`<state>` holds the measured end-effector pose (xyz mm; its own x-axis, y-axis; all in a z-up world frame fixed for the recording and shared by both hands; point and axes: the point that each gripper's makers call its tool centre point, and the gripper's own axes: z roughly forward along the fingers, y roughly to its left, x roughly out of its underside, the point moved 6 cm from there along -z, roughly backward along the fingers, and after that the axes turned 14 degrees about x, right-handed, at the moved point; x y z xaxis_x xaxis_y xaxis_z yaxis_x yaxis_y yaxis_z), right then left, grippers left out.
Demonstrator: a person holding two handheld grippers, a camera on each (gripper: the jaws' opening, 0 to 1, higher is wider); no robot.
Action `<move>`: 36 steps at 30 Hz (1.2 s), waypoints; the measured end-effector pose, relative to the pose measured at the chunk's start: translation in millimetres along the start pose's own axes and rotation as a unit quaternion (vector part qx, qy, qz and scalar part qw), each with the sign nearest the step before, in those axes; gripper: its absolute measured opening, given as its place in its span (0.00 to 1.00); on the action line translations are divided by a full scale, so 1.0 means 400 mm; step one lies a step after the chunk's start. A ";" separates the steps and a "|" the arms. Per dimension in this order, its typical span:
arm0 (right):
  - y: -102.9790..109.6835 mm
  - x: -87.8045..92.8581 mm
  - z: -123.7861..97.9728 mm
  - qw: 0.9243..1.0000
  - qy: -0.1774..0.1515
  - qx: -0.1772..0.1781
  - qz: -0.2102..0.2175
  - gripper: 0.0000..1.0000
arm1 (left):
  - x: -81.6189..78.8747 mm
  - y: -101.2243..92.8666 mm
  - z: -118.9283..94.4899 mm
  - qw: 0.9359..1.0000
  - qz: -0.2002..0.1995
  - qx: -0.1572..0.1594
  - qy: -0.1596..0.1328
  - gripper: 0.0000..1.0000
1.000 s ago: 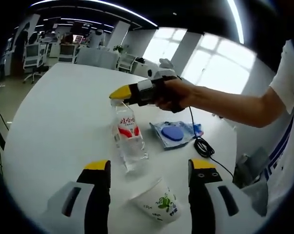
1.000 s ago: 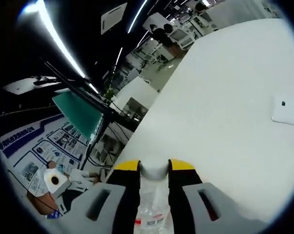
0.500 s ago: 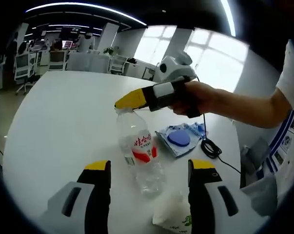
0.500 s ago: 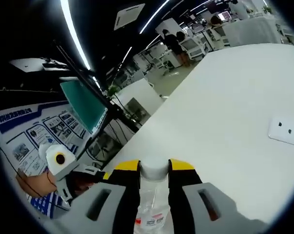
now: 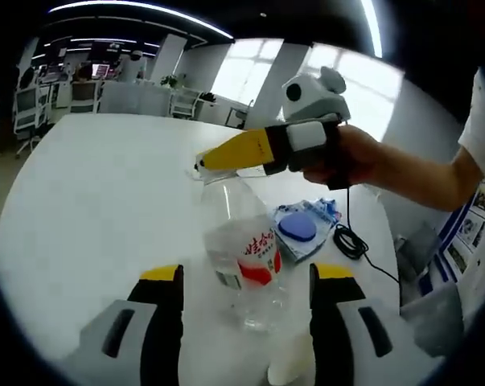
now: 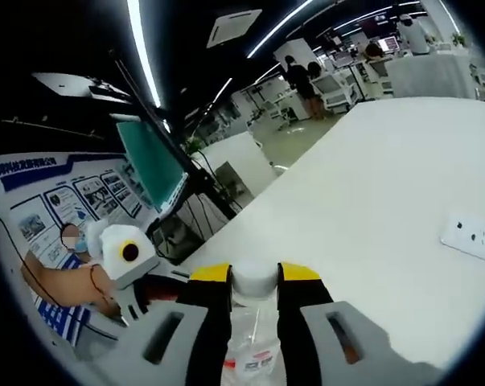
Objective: Arrange the tabletop items into an orderly group along one side of the table until the central work area is clear of visible clutter.
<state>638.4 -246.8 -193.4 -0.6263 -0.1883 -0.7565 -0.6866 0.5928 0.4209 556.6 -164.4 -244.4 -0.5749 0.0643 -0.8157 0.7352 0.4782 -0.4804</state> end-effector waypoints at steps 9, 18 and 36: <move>0.004 -0.002 -0.005 1.000 -0.012 0.007 -0.017 0.18 | 0.000 0.029 0.033 0.999 -0.002 0.050 -0.010 0.58; 0.021 -0.001 -0.014 0.999 -0.014 0.008 -0.044 0.18 | -0.002 0.023 0.068 0.993 0.009 0.118 0.009 0.46; 0.062 -0.011 -0.055 0.989 -0.042 0.041 -0.137 0.18 | -0.037 0.031 0.083 0.987 0.083 0.134 0.018 0.41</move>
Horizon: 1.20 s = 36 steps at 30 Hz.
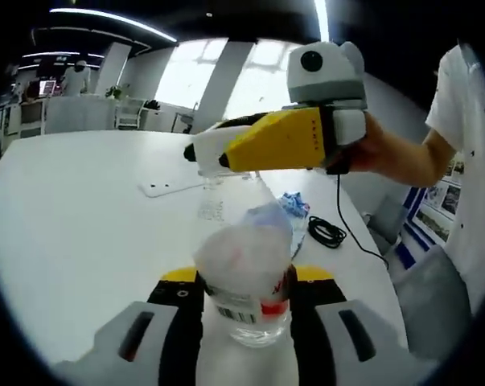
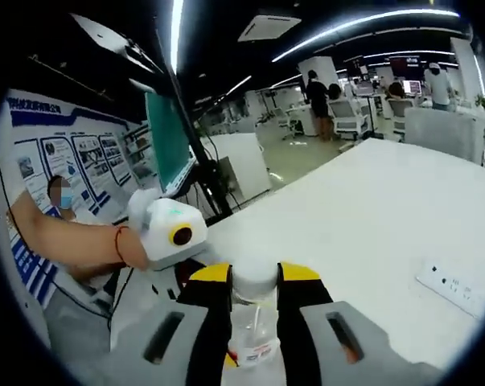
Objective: Arrange the tabletop items into an orderly group along one side of the table until the central work area is clear of visible clutter.
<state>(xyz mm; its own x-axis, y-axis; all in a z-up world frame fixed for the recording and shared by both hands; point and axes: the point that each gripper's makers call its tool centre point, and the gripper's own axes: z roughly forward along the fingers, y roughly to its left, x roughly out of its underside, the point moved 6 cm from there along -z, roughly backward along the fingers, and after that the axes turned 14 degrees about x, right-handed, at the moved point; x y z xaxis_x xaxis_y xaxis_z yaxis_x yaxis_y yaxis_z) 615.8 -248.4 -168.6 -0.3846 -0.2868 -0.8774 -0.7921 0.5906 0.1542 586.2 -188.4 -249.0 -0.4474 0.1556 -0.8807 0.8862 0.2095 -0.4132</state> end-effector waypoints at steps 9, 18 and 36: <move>0.034 -0.007 -0.027 0.995 -0.058 0.041 -0.077 0.18 | -0.024 0.010 -0.005 0.999 0.035 -0.003 0.010 0.40; 0.051 0.001 -0.048 0.985 -0.095 0.094 -0.106 0.18 | -0.037 0.017 -0.002 0.998 0.063 -0.004 0.029 0.40; 0.052 0.016 -0.044 0.973 -0.107 0.150 -0.139 0.19 | -0.032 0.031 -0.002 0.997 0.069 -0.006 0.034 0.40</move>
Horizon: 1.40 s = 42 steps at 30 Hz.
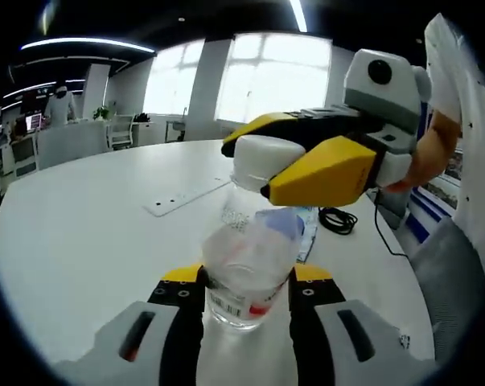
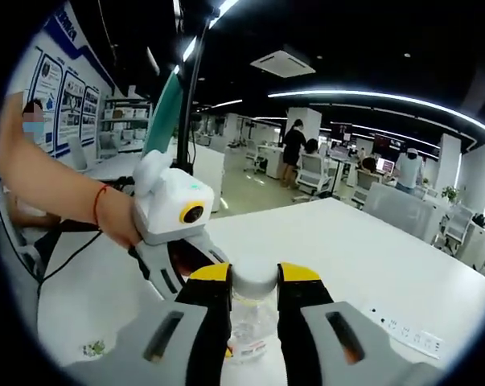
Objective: Arrange the tabletop items into an orderly group along one side of the table until the central work area is clear of visible clutter.
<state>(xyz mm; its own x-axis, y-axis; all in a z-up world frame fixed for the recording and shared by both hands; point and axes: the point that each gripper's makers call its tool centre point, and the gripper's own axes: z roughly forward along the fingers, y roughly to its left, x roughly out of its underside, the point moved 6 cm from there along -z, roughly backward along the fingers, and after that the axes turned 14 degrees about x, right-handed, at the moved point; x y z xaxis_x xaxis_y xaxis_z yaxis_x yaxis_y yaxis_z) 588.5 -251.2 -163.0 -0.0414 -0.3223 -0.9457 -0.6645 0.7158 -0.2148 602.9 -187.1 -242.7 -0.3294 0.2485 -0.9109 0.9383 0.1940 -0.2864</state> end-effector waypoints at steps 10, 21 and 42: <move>-0.005 0.004 -0.006 1.000 0.004 0.006 -0.017 0.20 | 0.001 -0.002 0.003 1.000 0.000 -0.001 0.003 0.41; -0.022 0.012 -0.007 1.000 0.007 -0.007 0.008 0.20 | 0.000 -0.006 0.006 1.000 0.000 -0.007 0.003 0.40; -0.020 0.009 -0.009 0.999 0.008 -0.034 -0.009 0.21 | 0.002 -0.012 0.006 1.000 -0.006 -0.010 -0.001 0.41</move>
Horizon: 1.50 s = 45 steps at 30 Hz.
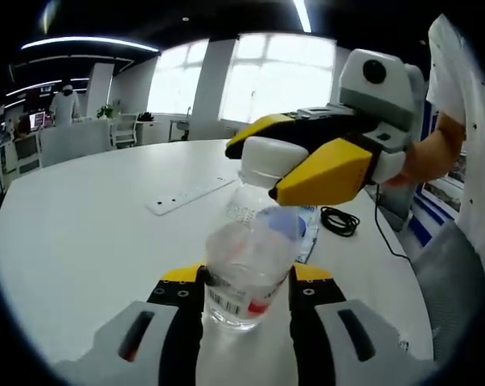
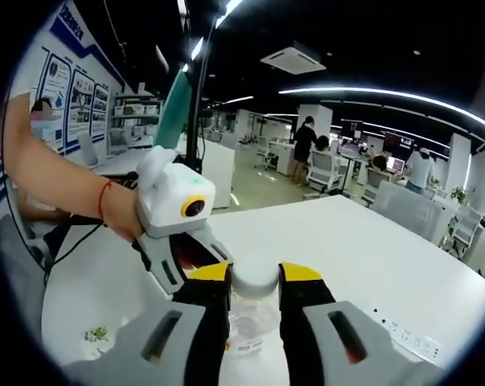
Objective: Arrange the tabletop items into an orderly group along one side of the table until the central work area is clear of visible clutter.
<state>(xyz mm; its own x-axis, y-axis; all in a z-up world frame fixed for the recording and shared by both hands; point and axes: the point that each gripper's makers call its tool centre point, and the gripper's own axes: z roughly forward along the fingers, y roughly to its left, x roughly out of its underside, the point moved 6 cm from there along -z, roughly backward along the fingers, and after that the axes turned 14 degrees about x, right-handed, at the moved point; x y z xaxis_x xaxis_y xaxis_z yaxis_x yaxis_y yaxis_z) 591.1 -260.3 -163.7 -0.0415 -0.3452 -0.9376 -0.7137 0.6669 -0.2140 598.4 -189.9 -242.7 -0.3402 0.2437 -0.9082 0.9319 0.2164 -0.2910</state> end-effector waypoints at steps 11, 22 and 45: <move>-0.001 0.002 0.004 1.000 0.003 -0.001 0.003 0.23 | 0.001 0.002 -0.005 1.000 -0.005 -0.007 0.001 0.45; -0.001 -0.008 0.003 1.000 -0.001 -0.004 0.009 0.33 | -0.004 0.002 -0.015 1.000 -0.005 -0.012 -0.002 0.47; -0.060 -0.014 -0.047 0.997 -0.001 0.004 0.076 0.41 | -0.015 -0.031 -0.048 1.000 -0.013 -0.026 -0.002 0.58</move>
<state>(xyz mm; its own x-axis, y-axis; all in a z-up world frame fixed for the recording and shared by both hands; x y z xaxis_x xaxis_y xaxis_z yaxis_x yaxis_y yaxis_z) 595.4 -286.7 -148.1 -0.1475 -0.2383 -0.9599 -0.6939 0.7165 -0.0712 586.2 -175.8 -227.9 -0.3627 0.2333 -0.9022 0.9152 0.2715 -0.2977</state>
